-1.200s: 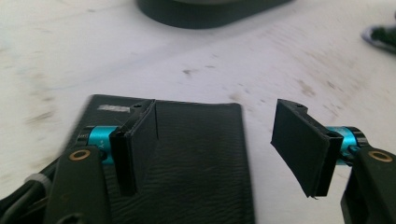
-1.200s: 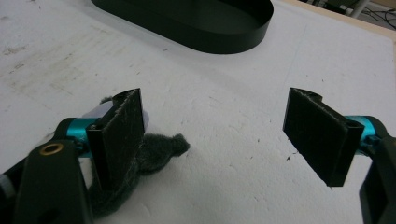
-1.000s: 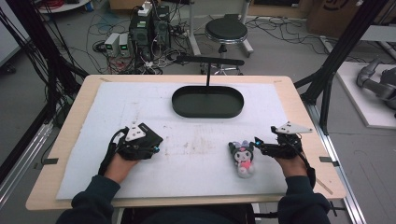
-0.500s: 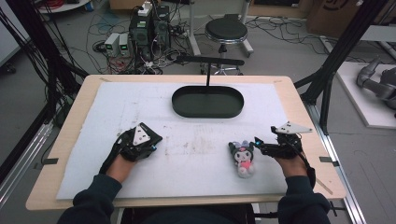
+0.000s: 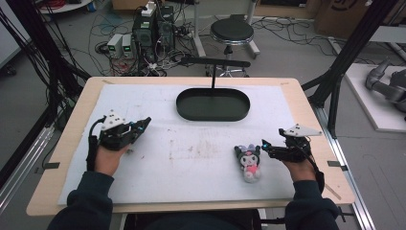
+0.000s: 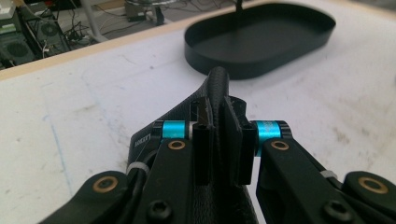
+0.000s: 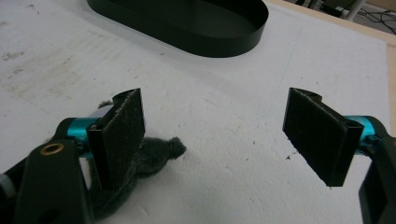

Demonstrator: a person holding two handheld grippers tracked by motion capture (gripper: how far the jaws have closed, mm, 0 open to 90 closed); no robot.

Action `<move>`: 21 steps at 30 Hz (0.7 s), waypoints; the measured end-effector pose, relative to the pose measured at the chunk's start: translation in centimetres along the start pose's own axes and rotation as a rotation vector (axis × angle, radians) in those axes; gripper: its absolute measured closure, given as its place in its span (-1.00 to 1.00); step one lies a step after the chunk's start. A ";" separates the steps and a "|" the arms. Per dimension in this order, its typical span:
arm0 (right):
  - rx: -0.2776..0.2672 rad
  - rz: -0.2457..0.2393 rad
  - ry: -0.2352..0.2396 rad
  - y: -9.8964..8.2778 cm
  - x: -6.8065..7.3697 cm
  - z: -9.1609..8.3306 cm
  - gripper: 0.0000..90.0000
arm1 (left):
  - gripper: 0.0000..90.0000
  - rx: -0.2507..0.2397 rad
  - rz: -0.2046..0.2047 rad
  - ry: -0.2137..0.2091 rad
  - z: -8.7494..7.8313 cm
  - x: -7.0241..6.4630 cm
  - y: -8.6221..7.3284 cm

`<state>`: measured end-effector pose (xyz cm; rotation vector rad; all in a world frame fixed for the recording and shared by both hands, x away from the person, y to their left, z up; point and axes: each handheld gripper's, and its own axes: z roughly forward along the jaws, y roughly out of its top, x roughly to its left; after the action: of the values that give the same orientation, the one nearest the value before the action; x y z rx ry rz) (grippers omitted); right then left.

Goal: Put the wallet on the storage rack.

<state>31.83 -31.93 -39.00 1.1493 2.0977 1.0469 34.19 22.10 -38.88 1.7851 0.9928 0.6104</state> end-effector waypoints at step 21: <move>-0.004 0.001 0.001 0.1 0.0 -0.1 -0.53 | 0.82 -0.063 -0.242 -0.312 -0.1 0.0 3.0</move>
<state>31.80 -31.93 -38.86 1.1483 2.0950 1.0522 35.17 21.54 -36.11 1.6129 0.9421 0.2016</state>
